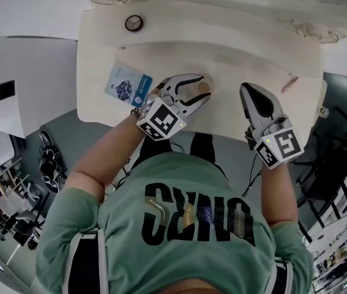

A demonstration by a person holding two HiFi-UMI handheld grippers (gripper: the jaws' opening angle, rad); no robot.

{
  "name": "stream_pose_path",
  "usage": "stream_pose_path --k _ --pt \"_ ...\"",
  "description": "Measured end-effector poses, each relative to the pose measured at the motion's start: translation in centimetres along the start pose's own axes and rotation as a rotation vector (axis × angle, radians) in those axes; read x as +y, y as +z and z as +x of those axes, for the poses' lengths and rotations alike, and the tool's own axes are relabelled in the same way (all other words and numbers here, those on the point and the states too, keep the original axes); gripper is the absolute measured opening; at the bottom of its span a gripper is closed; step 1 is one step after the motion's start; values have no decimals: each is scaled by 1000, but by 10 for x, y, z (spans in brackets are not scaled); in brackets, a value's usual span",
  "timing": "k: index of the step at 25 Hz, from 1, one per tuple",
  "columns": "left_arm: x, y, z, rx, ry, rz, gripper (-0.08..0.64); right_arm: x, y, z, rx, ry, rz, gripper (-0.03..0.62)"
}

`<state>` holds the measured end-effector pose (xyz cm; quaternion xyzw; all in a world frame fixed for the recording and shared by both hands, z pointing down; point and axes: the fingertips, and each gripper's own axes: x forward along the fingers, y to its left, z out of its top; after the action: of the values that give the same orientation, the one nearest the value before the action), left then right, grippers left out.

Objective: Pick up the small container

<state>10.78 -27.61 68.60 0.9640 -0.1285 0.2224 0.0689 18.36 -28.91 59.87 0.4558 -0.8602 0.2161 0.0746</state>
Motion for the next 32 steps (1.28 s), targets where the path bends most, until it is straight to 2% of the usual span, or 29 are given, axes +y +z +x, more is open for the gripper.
stream_pose_path --k 4,6,12,22,32 --pt "0 -2 10 -14 4 23 171 -3 -11 -5 9 -10 13 8" --pt "-1 -2 11 -36 13 44 144 -4 -16 -8 14 -15 21 8" --pt "-1 -2 10 -56 37 47 141 -3 -24 -16 12 -23 29 8" --pt "-7 -1 5 -53 35 57 141 3 -22 -23 5 -23 21 8" --pt "-2 27 -15 -88 51 60 141 13 -2 -25 -15 -21 -4 8"
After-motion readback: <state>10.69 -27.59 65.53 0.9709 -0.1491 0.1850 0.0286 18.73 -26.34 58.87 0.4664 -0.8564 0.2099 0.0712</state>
